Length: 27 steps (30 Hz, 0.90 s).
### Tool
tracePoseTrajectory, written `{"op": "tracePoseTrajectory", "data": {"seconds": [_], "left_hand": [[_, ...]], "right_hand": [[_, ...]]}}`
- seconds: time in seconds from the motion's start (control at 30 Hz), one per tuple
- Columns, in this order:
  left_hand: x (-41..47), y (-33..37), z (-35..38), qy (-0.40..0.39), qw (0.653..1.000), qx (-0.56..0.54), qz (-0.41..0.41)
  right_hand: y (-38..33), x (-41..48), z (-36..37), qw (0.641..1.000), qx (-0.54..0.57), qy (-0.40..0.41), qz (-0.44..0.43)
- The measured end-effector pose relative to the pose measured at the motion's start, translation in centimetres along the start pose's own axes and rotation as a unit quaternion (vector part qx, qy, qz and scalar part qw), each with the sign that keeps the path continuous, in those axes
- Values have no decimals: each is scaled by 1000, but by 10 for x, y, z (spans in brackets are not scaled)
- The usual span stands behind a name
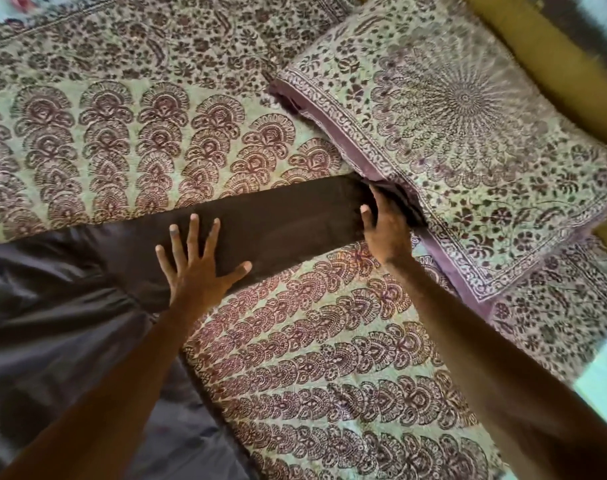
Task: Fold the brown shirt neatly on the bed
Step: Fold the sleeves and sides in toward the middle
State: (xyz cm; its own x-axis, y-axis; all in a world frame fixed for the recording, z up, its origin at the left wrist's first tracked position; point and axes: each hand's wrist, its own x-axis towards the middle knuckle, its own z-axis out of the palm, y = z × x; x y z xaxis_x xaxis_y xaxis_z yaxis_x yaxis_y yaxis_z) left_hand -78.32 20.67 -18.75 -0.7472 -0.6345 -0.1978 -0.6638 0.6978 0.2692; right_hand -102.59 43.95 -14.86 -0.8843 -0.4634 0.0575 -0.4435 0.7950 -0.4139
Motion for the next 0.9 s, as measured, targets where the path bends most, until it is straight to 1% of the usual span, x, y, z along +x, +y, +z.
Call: {"op": "tracePoseTrajectory", "data": {"seconds": [0.1, 0.17, 0.23, 0.3, 0.33, 0.43, 0.5, 0.53, 0.57, 0.6, 0.63, 0.67, 0.73, 0.77, 0.83, 0.9], "left_hand": [[2, 0, 0, -3, 1000, -4, -3], [1, 1, 0, -1, 1000, -5, -3], [1, 2, -1, 0, 1000, -5, -3], [0, 4, -4, 5, 1000, -2, -3], [0, 4, -6, 0, 1000, -1, -4], [4, 5, -10, -51, 999, 1, -11], [6, 4, -16, -77, 997, -16, -7], [6, 4, -21, -78, 996, -34, 0], [5, 0, -28, -64, 996, -62, 5], [2, -6, -36, -34, 994, -102, 9], [-2, -15, -43, 7, 990, -140, 10], [-8, -26, -49, 49, 987, -155, 8], [-20, -49, -59, 111, 987, -120, -5], [-25, -62, -63, 121, 988, -95, -18], [-28, -89, -72, 118, 991, -48, -50], [-23, -112, -82, 91, 993, -1, -72]], "right_hand": [[6, 4, -12, 998, 51, 33, -12], [6, 3, -14, 999, 25, 32, 0], [7, -2, -12, 1000, 3, 7, 11], [3, -11, -11, 1000, -11, 3, 20], [-2, -16, -11, 999, -25, 12, 23], [-24, -33, -8, 997, -58, 37, 25], [-44, -48, -3, 998, -62, 27, 15], [-55, -57, 0, 998, -57, 17, 13], [-68, -68, 5, 999, -42, 7, 12], [-81, -79, 10, 1000, -16, -2, 12], [-95, -93, 15, 1000, 21, -18, 13], [-110, -107, 21, 997, 64, -41, 15], [-140, -133, 30, 988, 117, -102, 14], [-155, -145, 38, 983, 117, -141, 7], [-183, -167, 57, 972, 71, -223, -16], [-204, -184, 71, 964, 13, -262, -33]]}}
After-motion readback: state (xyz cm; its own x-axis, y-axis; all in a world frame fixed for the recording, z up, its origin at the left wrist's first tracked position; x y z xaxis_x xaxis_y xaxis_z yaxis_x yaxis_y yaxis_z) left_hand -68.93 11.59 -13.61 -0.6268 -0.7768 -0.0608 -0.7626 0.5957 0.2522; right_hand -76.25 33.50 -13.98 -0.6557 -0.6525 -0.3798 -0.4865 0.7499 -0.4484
